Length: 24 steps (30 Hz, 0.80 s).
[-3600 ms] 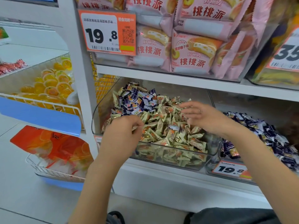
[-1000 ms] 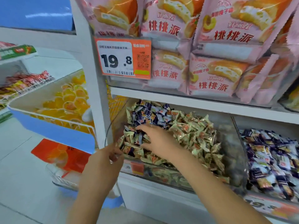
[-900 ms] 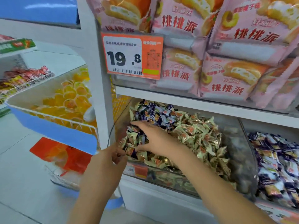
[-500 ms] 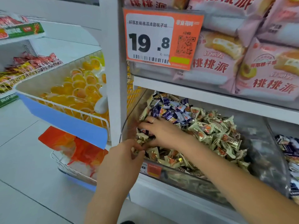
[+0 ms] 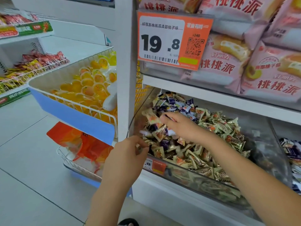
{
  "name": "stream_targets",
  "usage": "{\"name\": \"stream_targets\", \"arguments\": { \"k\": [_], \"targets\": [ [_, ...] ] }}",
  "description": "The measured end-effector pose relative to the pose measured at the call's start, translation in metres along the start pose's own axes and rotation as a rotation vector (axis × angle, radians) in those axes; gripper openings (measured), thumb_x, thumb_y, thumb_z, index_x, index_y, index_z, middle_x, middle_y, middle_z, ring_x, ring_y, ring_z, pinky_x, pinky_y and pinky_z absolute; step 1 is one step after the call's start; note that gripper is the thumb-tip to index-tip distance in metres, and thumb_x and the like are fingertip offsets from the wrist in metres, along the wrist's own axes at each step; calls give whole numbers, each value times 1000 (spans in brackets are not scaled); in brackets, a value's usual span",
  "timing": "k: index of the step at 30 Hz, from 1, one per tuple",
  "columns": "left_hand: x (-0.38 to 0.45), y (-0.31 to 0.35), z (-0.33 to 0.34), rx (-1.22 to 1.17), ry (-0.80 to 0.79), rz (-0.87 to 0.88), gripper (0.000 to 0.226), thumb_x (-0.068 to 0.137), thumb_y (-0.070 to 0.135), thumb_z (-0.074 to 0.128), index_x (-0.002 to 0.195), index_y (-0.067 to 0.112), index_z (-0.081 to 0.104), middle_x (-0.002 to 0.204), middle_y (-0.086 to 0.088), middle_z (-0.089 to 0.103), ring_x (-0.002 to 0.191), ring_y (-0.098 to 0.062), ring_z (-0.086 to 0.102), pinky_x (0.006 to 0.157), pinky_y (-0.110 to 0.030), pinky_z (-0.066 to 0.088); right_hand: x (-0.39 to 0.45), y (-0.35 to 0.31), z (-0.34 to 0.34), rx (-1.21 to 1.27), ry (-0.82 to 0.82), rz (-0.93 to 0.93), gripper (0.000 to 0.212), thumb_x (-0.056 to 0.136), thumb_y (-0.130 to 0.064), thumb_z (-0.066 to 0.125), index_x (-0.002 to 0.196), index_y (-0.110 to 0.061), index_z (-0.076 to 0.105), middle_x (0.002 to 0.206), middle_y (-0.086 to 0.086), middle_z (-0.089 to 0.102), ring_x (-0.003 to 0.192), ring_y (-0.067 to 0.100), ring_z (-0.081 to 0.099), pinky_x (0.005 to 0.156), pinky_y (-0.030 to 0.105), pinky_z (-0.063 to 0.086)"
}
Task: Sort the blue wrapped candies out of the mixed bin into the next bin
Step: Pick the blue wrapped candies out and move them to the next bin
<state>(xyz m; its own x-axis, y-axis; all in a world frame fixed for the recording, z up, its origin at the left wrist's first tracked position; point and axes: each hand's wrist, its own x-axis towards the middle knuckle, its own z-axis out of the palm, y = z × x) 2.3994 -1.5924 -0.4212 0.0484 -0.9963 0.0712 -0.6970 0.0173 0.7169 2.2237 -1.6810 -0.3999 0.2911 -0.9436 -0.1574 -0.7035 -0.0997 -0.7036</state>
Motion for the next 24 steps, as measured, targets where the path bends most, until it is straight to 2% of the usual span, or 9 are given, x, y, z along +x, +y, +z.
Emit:
{"name": "stream_targets", "arguments": {
  "k": [4,7,10,12,14,16,19,22,24],
  "targets": [
    [0,3,2,28,29,37,8,88,27,60,80,28,62,40,7,35,37,-8,35,44,-21,25,-19,-6,-9,203,44,179,53,93,-56,33,143,-35,31,144,-11,34,65,-2,57,53,29,51],
    [-2,6,3,33,48,60,8,88,27,60,81,30,62,46,11,38,42,-4,40,44,-18,25,-29,0,-12,426,94,272,53,91,-57,40,140,-38,34,143,-6,38,47,1,54,36,16,29],
    [-2,11,5,19,82,93,6,89,25,59,85,29,62,53,12,45,47,-4,44,47,-19,30,-39,7,-16,663,110,363,55,87,-56,48,138,-38,36,128,-2,54,41,2,50,28,13,18],
    [-2,18,8,-17,83,140,7,90,26,58,95,28,62,62,11,54,51,-5,47,50,-22,36,-48,10,-21,755,107,403,51,86,-55,50,134,-41,40,101,-3,61,41,3,45,27,11,16],
    [1,29,14,-24,64,210,28,90,33,57,117,30,57,93,10,63,75,-7,57,64,-30,49,-55,12,-23,809,79,415,47,84,-55,52,129,-43,43,79,-3,62,41,3,41,27,10,12],
    [8,42,22,-44,24,256,45,89,41,56,132,31,48,113,7,60,98,-12,57,80,-33,51,-62,12,-23,815,82,431,37,82,-56,54,117,-45,47,79,-12,65,39,1,39,29,10,10],
    [19,59,34,-277,-60,166,46,87,37,62,129,23,51,97,7,65,84,-6,63,75,-23,52,-67,13,-22,832,93,464,22,83,-56,53,103,-46,47,80,-20,57,37,0,39,30,9,10],
    [23,66,42,-520,-100,49,32,84,26,69,111,20,54,80,-4,69,72,-14,68,72,-40,57,-69,20,-23,908,61,477,27,83,-55,53,107,-43,53,59,-10,54,38,1,39,29,7,11],
    [22,72,44,-624,-142,33,24,84,19,68,101,23,52,79,-8,67,63,-13,68,64,-35,58,-71,25,-25,938,65,473,35,83,-55,53,114,-41,53,60,-4,53,39,1,39,30,6,12]
  ]
}}
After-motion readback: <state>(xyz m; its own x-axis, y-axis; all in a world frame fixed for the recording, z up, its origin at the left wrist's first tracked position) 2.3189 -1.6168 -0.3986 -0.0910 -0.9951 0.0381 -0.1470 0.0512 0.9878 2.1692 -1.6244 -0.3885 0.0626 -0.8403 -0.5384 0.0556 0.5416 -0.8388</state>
